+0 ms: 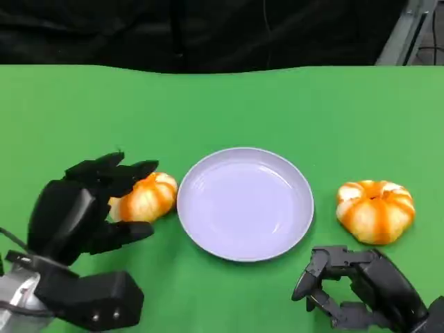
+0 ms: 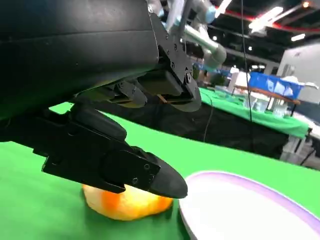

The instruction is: Grasp the bread from the table and place it into the plate.

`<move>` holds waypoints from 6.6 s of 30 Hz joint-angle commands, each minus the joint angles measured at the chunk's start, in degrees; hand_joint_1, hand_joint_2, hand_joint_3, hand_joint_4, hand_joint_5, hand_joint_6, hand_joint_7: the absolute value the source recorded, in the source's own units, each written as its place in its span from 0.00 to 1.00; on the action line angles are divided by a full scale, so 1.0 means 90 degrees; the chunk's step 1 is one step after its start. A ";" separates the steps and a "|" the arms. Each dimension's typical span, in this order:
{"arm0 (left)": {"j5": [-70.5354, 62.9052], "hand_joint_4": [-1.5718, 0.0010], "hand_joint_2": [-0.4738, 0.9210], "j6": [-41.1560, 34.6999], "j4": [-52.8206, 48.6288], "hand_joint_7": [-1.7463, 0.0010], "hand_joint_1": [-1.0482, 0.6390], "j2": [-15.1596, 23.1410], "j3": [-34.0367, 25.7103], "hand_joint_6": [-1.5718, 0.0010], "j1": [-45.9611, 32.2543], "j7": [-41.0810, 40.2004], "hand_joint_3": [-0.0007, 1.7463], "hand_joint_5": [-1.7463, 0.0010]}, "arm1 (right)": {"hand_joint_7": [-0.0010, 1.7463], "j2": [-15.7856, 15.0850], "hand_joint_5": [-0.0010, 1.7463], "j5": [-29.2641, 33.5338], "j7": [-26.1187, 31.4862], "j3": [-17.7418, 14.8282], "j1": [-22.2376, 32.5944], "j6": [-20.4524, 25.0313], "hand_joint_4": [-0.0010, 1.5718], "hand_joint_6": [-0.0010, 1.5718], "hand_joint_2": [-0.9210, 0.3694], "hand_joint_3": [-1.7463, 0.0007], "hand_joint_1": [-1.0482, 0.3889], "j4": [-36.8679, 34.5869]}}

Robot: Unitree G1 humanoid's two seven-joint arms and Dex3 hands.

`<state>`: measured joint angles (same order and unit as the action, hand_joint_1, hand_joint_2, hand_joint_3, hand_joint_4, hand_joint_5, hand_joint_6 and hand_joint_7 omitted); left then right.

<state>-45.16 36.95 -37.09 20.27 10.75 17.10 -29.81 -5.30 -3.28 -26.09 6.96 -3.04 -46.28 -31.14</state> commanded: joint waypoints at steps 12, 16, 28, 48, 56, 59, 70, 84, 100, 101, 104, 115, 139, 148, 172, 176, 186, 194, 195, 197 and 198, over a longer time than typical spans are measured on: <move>0.0303 0.68 1.00 -0.0438 -0.0679 1.00 0.17 0.0107 0.0577 0.63 0.0400 0.0255 0.01 0.99 | 0.64 -0.0080 0.90 -0.0047 0.0049 -0.0068 0.0000 -0.0033 0.48 0.53 0.15 0.55 0.66 0.0017; 0.0340 0.67 1.00 -0.0472 -0.0856 1.00 0.17 0.0119 0.0687 0.63 0.0479 0.0237 0.01 0.99 | 0.64 -0.0078 0.90 0.0003 0.0088 -0.0057 0.0018 -0.0026 0.48 0.53 0.15 0.55 0.65 0.0062; 0.0331 0.64 1.00 -0.0549 -0.1747 1.00 0.18 0.0020 0.0981 0.64 0.0950 0.0047 0.03 0.99 | 0.64 -0.0071 0.90 -0.0019 0.0077 -0.0052 0.0035 0.0021 0.48 0.53 0.16 0.54 0.67 0.0105; 0.0443 0.64 1.00 -0.0627 -0.2702 1.00 0.21 -0.0206 0.1300 0.66 0.1609 -0.0045 0.03 1.00 | 0.64 -0.0066 0.90 -0.0036 0.0067 -0.0045 0.0077 0.0047 0.48 0.53 0.17 0.53 0.66 0.0140; 0.0491 0.62 0.99 -0.0551 -0.2978 1.00 0.29 -0.0262 0.1419 0.65 0.1761 -0.0111 0.02 0.99 | 0.64 -0.0075 0.90 -0.0011 0.0082 -0.0045 0.0078 0.0045 0.48 0.53 0.17 0.53 0.66 0.0162; 0.0507 0.62 0.99 -0.0555 -0.3051 1.00 0.31 -0.0277 0.1458 0.65 0.1799 -0.0094 0.01 1.00 | 0.64 -0.0069 0.90 -0.0056 0.0058 -0.0045 0.0089 0.0097 0.48 0.53 0.17 0.53 0.66 0.0185; 0.0482 0.63 0.94 -0.0696 -0.3183 1.00 0.57 -0.0296 0.1648 0.66 0.1860 -0.0060 0.01 1.00 | 0.65 -0.0070 0.90 -0.0026 0.0082 -0.0044 0.0091 0.0101 0.48 0.53 0.18 0.51 0.67 0.0235; 0.0630 0.58 0.97 -0.0715 -0.3259 0.98 0.66 -0.0297 0.1725 0.60 0.1893 0.0141 0.00 0.99 | 0.65 -0.0080 0.90 -0.0014 0.0093 -0.0050 0.0083 0.0090 0.48 0.53 0.19 0.50 0.66 0.0236; 0.0798 0.53 0.96 -0.0954 -0.3221 0.98 0.59 -0.0496 0.1628 0.19 0.1847 -0.0457 0.00 0.36 | 0.64 -0.0067 0.90 -0.0035 0.0088 -0.0048 0.0105 0.0101 0.48 0.53 0.18 0.51 0.67 0.0240; 0.0797 0.54 0.96 -0.0963 -0.3224 0.98 0.59 -0.0508 0.1623 0.19 0.1842 -0.0504 0.00 0.33 | 0.64 -0.0067 0.90 -0.0042 0.0084 -0.0047 0.0111 0.0124 0.48 0.53 0.18 0.51 0.67 0.0258; 0.0783 0.55 0.96 -0.0976 -0.3231 0.98 0.59 -0.0520 0.1618 0.18 0.1841 -0.0556 0.00 0.31 | 0.64 -0.0067 0.90 -0.0050 0.0079 -0.0045 0.0118 0.0148 0.48 0.53 0.18 0.51 0.67 0.0276; 0.0677 0.57 0.96 -0.0978 -0.3171 0.99 0.57 -0.0572 0.1575 0.19 0.1760 -0.1621 0.00 0.28 | 0.64 -0.0070 0.90 0.0020 0.0127 -0.0050 0.0071 0.0110 0.48 0.53 0.18 0.51 0.67 0.0237; 0.0670 0.49 0.97 -0.0729 -0.1600 1.00 0.57 -0.0317 0.1438 0.19 0.1271 -0.2112 0.00 0.45 | 0.64 -0.0072 0.90 -0.0026 0.0091 -0.0061 0.0020 0.0037 0.48 0.53 0.17 0.53 0.67 0.0034; 0.0556 0.47 0.97 -0.0839 -0.0189 1.00 0.57 -0.0290 0.1334 0.19 0.0786 -0.1753 0.00 0.48 | 0.64 -0.0055 0.90 -0.0043 0.0077 -0.0046 -0.0010 0.0084 0.48 0.53 0.17 0.53 0.66 0.0020; 0.0377 0.44 0.96 -0.0596 0.0280 1.00 0.57 -0.0871 0.1487 0.18 0.0885 -0.0911 0.00 0.53 | 0.65 -0.0042 0.91 0.0042 0.0187 -0.0043 0.0027 0.0129 0.48 0.53 0.17 0.53 0.66 0.0127; 0.0372 0.43 0.96 -0.0592 0.0275 1.00 0.57 -0.0874 0.1480 0.17 0.0886 -0.0908 0.00 0.54 | 0.65 -0.0045 0.91 0.0043 0.0192 -0.0039 0.0031 0.0138 0.48 0.53 0.16 0.54 0.66 0.0137; 0.0469 0.42 0.96 -0.0515 0.0241 1.00 0.58 -0.0985 0.1514 0.18 0.0875 -0.0774 0.00 0.59 | 0.65 -0.0053 0.91 0.0081 0.0213 -0.0043 0.0016 0.0073 0.48 0.53 0.16 0.54 0.66 0.0100; 0.0529 0.39 0.97 -0.0448 0.0028 1.00 0.58 -0.1159 0.1549 0.19 0.0968 -0.0483 0.00 0.63 | 0.65 -0.0036 0.91 0.0133 0.0259 -0.0039 0.0017 0.0046 0.48 0.53 0.18 0.52 0.64 0.0106; 0.0527 0.39 0.97 -0.0444 0.0023 1.00 0.58 -0.1162 0.1546 0.19 0.0970 -0.0482 0.00 0.63 | 0.65 -0.0036 0.91 0.0134 0.0261 -0.0038 0.0017 0.0046 0.48 0.53 0.18 0.52 0.64 0.0106; 0.0525 0.39 0.97 -0.0439 0.0016 1.00 0.58 -0.1163 0.1544 0.19 0.0973 -0.0484 0.00 0.63 | 0.65 -0.0036 0.91 0.0134 0.0262 -0.0038 0.0017 0.0046 0.48 0.53 0.18 0.52 0.64 0.0106; 0.0524 0.39 0.97 -0.0437 0.0013 1.00 0.58 -0.1164 0.1543 0.19 0.0974 -0.0484 0.00 0.63 | 0.65 -0.0036 0.91 0.0135 0.0262 -0.0038 0.0017 0.0046 0.48 0.53 0.18 0.51 0.64 0.0106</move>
<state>-40.81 32.48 -36.56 9.24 25.10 25.25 -34.78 -4.97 -1.88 -24.06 7.01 -2.95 -45.33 -30.31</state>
